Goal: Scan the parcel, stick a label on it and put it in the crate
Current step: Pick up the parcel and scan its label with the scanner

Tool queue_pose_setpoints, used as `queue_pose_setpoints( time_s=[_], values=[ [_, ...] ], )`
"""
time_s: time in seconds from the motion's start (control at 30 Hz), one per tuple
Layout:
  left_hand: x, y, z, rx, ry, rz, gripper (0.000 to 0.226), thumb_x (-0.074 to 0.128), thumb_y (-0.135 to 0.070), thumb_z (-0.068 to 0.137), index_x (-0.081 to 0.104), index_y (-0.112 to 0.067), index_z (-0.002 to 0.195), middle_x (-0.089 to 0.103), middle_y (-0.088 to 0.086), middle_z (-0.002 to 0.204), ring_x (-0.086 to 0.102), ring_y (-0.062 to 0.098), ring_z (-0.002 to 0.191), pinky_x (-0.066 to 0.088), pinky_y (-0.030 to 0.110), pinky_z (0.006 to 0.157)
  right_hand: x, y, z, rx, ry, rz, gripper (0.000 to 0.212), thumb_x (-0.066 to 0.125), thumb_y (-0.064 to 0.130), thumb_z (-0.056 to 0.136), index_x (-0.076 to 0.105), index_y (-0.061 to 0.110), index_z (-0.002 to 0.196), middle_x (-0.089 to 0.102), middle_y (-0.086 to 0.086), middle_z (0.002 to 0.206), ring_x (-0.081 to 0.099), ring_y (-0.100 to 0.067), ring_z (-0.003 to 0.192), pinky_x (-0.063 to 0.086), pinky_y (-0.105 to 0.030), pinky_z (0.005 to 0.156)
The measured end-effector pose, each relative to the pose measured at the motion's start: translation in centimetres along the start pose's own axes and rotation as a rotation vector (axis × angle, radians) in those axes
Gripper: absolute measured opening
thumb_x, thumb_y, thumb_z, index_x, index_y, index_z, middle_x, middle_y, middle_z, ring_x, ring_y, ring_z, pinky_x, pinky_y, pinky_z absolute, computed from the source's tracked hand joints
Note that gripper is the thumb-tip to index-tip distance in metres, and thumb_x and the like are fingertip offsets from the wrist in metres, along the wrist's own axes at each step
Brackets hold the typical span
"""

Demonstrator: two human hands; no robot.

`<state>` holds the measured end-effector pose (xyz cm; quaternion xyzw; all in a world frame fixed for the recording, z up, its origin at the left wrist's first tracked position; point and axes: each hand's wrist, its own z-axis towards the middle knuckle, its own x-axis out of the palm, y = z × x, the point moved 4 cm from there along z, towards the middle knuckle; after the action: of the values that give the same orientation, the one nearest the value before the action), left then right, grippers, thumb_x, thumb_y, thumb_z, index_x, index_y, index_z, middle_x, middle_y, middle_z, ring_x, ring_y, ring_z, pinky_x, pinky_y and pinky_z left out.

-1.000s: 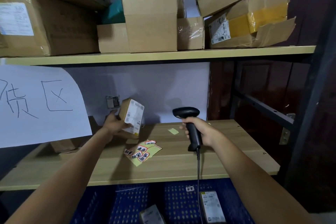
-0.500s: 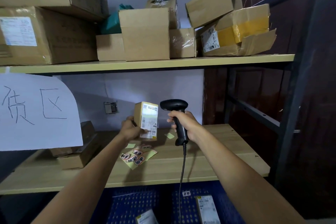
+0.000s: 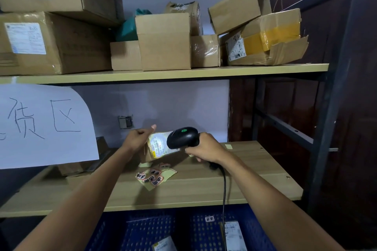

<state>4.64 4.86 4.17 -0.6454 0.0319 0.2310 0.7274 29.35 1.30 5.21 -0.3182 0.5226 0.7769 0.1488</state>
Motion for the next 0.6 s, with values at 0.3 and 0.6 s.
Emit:
queue_pose_setpoints(
  time_s=[0.3, 0.6],
  values=[
    [-1.0, -1.3, 0.2, 0.035, 0.016, 0.130, 0.054, 0.054, -0.058, 0.085, 0.076, -0.010, 0.094, 0.070, 0.005, 0.064, 0.067, 0.026, 0.066, 0.048, 0.028, 0.068, 1.1, 0.7, -0.1, -0.114, -0.006, -0.061, 0.016, 0.067, 0.016, 0.068, 0.055, 0.007, 0.062, 0.053, 0.001, 0.047, 0.051, -0.016, 0.046, 0.045, -0.031, 0.055],
    [-1.3, -2.9, 0.4, 0.093, 0.113, 0.204, 0.052, 0.056, -0.054, 0.085, 0.076, -0.006, 0.085, 0.068, -0.001, 0.051, 0.066, 0.021, 0.057, 0.052, 0.032, 0.070, 1.1, 1.8, -0.5, -0.176, -0.033, -0.138, 0.024, 0.068, 0.024, 0.064, 0.046, 0.021, 0.056, 0.060, -0.010, 0.063, 0.047, -0.017, 0.061, 0.040, -0.030, 0.056]
  ],
)
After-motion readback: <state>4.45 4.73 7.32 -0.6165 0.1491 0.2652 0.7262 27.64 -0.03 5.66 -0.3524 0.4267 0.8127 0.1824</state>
